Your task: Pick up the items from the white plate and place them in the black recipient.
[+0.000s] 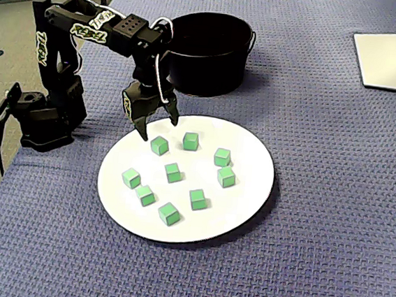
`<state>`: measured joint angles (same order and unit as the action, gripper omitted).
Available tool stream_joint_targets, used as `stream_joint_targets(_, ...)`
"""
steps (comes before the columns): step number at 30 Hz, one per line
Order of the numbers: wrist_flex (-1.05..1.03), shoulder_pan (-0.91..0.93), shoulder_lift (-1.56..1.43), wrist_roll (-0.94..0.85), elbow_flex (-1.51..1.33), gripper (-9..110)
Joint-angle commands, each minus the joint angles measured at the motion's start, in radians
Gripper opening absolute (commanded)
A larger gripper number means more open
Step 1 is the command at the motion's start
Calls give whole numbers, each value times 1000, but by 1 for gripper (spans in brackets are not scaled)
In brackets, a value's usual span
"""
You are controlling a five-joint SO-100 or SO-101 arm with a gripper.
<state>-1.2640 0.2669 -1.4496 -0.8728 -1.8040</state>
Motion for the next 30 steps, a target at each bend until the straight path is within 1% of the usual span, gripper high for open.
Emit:
stream_joint_targets(1, 32, 11, 9, -25, 41, 25)
stream_joint_targets(11, 57, 34, 52, -123, 57, 22)
stream_joint_targets(17, 109, 40, 66, -144, 40, 20)
stream_joint_targets(22, 153, 34, 74, -149, 12, 13)
stream_joint_targets(23, 163, 32, 75, -149, 3, 10)
stream_joint_targets(24, 172, 31, 75, -150, -5, 3)
stream_joint_targets(25, 179, 28, 75, -146, -12, 0)
stream_joint_targets(30, 193, 25, 64, -133, -29, 0)
